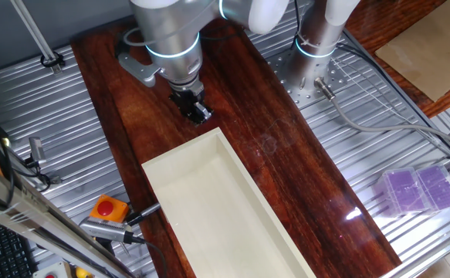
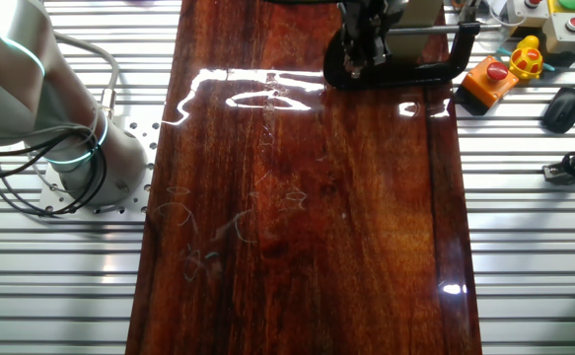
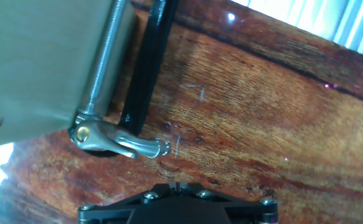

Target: Turn on the water tap

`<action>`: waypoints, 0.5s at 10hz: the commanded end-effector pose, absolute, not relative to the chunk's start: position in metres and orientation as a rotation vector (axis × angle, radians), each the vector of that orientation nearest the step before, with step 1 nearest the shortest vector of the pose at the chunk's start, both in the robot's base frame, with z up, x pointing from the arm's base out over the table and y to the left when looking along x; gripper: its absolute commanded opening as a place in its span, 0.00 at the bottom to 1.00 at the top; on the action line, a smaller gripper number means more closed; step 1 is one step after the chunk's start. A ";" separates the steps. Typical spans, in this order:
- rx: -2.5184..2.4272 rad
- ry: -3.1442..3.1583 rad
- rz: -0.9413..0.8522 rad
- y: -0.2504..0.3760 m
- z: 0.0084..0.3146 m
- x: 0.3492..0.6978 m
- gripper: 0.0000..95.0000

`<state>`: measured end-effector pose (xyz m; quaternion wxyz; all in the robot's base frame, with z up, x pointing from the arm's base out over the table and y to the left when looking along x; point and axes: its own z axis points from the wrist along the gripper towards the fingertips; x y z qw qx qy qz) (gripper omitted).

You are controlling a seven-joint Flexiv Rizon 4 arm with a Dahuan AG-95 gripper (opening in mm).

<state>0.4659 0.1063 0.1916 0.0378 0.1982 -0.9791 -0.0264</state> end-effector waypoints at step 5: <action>0.558 -3.021 -0.099 0.134 0.188 0.465 0.00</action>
